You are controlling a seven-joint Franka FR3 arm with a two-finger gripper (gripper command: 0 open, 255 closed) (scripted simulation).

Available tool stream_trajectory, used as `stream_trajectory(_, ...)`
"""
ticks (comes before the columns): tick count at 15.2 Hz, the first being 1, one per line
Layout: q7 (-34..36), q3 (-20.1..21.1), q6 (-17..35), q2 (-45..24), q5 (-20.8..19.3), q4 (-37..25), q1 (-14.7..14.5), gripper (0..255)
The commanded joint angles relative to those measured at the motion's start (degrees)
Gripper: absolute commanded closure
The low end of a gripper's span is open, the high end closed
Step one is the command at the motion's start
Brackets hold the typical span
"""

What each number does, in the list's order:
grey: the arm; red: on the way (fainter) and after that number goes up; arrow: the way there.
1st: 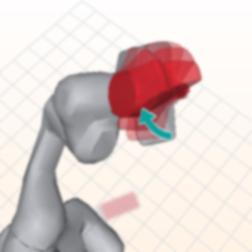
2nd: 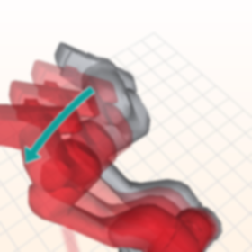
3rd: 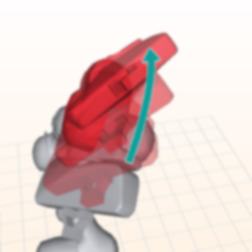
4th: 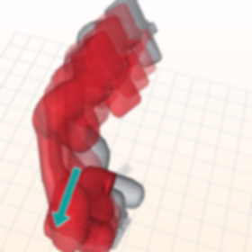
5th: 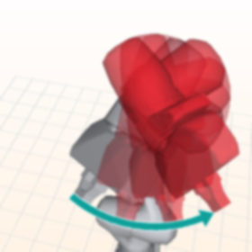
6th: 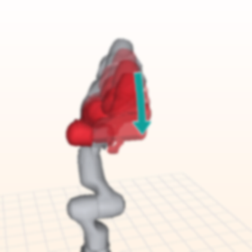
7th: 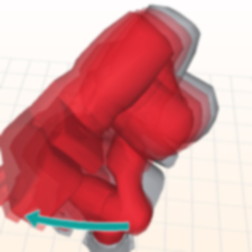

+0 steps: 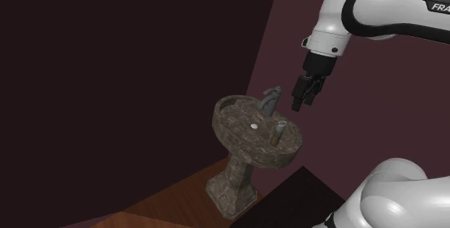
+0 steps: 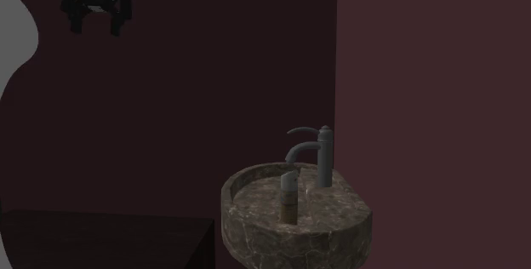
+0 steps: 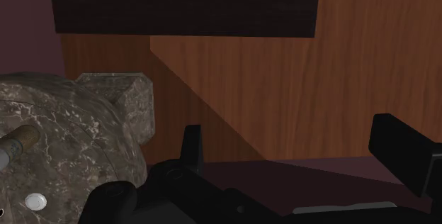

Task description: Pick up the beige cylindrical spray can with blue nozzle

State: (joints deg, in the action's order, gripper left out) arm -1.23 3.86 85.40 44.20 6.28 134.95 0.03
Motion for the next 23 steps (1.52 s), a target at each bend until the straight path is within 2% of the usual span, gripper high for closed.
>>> stream_trajectory(1, 0.0, 0.0, 0.0, 0.0, 0.0, 0.0, 0.0, 0)
stream_trajectory(12, -10.96, -8.14, 13.68, -11.89, -8.24, 4.35, 4.31, 0)
stream_trajectory(23, -20.47, -15.5, 27.06, -30.83, -13.27, 0.16, 8.14, 0)
